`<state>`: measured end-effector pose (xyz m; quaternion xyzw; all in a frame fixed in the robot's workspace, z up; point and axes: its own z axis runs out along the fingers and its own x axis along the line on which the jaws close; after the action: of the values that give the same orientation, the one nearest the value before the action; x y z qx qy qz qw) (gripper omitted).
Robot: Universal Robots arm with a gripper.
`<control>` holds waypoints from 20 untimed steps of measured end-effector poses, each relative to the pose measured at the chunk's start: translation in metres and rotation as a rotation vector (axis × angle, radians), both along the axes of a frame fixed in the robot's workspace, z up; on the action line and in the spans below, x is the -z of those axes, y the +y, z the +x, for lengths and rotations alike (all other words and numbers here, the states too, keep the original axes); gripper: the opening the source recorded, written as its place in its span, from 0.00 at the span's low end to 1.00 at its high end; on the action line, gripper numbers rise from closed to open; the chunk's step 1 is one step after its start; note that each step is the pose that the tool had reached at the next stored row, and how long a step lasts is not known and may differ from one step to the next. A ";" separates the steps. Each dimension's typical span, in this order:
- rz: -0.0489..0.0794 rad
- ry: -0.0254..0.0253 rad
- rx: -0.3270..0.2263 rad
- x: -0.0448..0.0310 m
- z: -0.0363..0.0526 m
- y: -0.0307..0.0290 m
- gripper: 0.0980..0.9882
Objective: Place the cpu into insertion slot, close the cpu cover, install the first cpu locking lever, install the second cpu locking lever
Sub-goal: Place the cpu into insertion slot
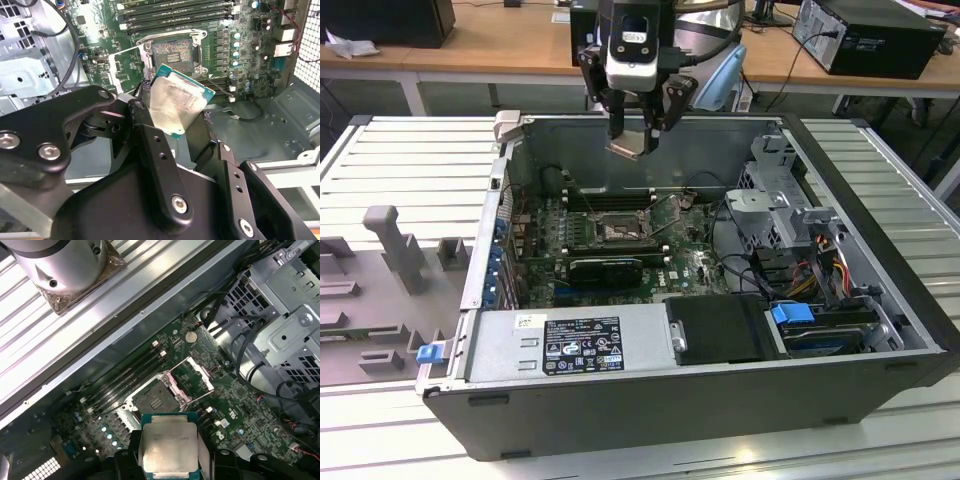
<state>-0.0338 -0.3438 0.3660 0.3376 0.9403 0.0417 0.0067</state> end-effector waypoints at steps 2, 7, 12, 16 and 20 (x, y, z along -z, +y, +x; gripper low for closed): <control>0.000 0.0000 0.018 0.0002 0.0000 0.0000 0.48; 0.000 0.0000 0.065 0.0006 0.0000 0.0000 0.48; -0.001 0.0000 0.104 0.0008 0.0000 0.0000 0.48; -0.001 0.0000 0.168 0.0018 0.0000 0.0000 0.48; -0.001 0.0000 0.240 0.0025 0.0000 0.0000 0.48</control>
<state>-0.0338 -0.3438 0.3635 0.4478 0.8931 0.0402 0.0118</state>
